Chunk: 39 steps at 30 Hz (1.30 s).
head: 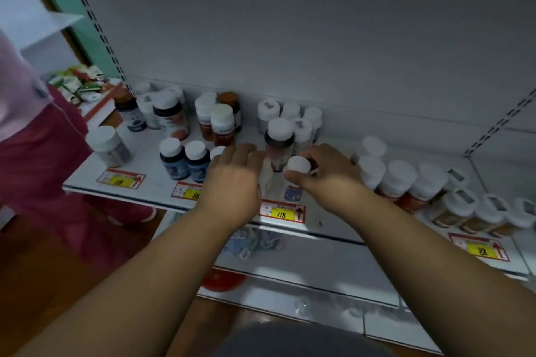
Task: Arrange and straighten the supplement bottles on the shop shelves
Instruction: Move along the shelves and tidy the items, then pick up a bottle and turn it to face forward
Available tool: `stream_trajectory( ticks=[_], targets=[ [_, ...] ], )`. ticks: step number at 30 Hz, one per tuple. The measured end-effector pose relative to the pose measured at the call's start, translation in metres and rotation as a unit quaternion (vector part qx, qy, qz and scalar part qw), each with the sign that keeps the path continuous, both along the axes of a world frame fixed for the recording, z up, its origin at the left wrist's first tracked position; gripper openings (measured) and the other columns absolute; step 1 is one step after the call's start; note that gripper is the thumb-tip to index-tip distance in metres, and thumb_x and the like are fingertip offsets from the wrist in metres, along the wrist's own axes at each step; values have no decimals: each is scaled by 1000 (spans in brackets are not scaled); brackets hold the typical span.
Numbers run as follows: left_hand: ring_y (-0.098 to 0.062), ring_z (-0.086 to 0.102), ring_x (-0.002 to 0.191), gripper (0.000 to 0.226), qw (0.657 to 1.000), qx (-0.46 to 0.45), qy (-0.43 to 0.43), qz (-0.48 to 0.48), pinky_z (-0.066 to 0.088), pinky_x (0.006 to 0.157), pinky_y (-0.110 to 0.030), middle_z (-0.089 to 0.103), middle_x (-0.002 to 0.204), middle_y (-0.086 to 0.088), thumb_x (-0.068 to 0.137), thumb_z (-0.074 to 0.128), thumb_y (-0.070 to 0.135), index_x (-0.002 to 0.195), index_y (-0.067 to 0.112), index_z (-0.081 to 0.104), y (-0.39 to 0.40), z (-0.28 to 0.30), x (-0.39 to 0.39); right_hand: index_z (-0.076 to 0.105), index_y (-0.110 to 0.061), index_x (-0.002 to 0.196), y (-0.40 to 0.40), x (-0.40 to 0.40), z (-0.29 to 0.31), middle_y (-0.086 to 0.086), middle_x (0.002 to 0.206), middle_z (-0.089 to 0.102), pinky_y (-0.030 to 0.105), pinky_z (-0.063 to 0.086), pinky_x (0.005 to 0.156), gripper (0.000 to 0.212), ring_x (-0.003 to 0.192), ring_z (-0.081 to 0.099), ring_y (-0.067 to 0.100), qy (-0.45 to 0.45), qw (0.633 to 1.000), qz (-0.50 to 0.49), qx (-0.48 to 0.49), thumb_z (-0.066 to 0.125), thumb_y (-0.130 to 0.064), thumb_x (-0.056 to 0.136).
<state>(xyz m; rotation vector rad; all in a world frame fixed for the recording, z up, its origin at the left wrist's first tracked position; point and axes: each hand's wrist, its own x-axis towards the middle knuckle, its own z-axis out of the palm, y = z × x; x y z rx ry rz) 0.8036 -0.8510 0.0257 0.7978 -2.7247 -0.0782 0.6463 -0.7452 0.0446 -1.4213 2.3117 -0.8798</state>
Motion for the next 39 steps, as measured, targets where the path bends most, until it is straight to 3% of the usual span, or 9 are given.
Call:
stream_trajectory(
  ticks=[8, 15, 17, 20, 23, 27, 32, 36, 39],
  targets=[
    [-33, 58, 66, 38, 990, -33, -16, -134, 47, 55, -36, 61, 81, -18, 52, 78, -1, 88, 1, 68, -36, -7, -4, 66, -18, 105, -29, 12, -25, 8, 108, 61, 41, 49, 86, 30, 98, 59, 23, -15, 997, -46, 53, 70, -36, 82],
    [-33, 57, 63, 37, 987, -21, 12, -156, 44, 53, -34, 60, 80, -19, 58, 86, 13, 87, 0, 68, -43, -12, -4, 60, -26, 109, -31, 8, -33, 0, 106, 51, 26, 42, 77, 34, 97, 54, 18, 24, 995, -68, 66, 66, -47, 84],
    [-32, 57, 65, 36, 987, -25, 14, -160, 45, 53, -33, 60, 80, -18, 60, 85, 14, 89, 1, 68, -45, -13, -4, 61, -25, 106, -35, 6, -28, -2, 102, 51, 24, 38, 72, 37, 94, 52, 16, 54, 995, -81, 26, 59, -55, 85],
    [-32, 57, 67, 38, 985, -17, 18, -171, 47, 56, -35, 60, 82, -18, 60, 83, 12, 93, -1, 68, -47, -11, -5, 60, -15, 118, -57, -6, -7, 8, 113, 55, 31, 43, 83, 43, 103, 54, 25, 122, 984, -118, -51, 53, -48, 90],
    [-33, 57, 67, 45, 985, -28, 20, -170, 43, 57, -34, 61, 83, -18, 57, 84, 12, 97, -1, 68, -46, -8, -6, 51, -16, 131, -86, -18, 7, 13, 125, 53, 37, 43, 92, 57, 114, 51, 31, 152, 984, -87, 33, 58, -51, 86],
    [-33, 56, 81, 55, 987, -13, 44, -156, 48, 67, -40, 59, 97, -16, 69, 76, 23, 118, 3, 62, -50, -8, 1, 44, -16, 128, -104, -17, -5, 12, 120, 52, 35, 41, 79, 63, 109, 52, 33, 202, 973, -29, 107, 70, -43, 78],
    [-33, 57, 90, 33, 977, 3, 169, -132, 47, 74, -43, 61, 98, -15, 82, 67, 28, 105, 4, 64, -55, 4, 5, 47, -18, 126, -96, -21, 4, 9, 118, 53, 26, 39, 74, 58, 98, 55, 24, 62, 993, -96, -27, 72, -37, 78],
    [-31, 56, 101, 43, 951, 39, 287, -106, 47, 84, -40, 61, 108, -15, 85, 62, 34, 113, 1, 61, -47, 25, -4, 53, -22, 124, -65, -19, 37, -10, 109, 56, 5, 43, 67, 49, 94, 58, 10, -73, 969, -163, -173, 71, -32, 80],
    [-24, 55, 108, 56, 935, 125, 314, -104, 45, 91, -31, 57, 118, -9, 81, 68, 40, 124, 6, 55, -30, 40, -14, 64, -22, 102, -35, -10, 63, -6, 98, 69, 24, 56, 74, 35, 90, 67, 12, -229, 912, -185, -285, 68, -39, 71]
  ],
)
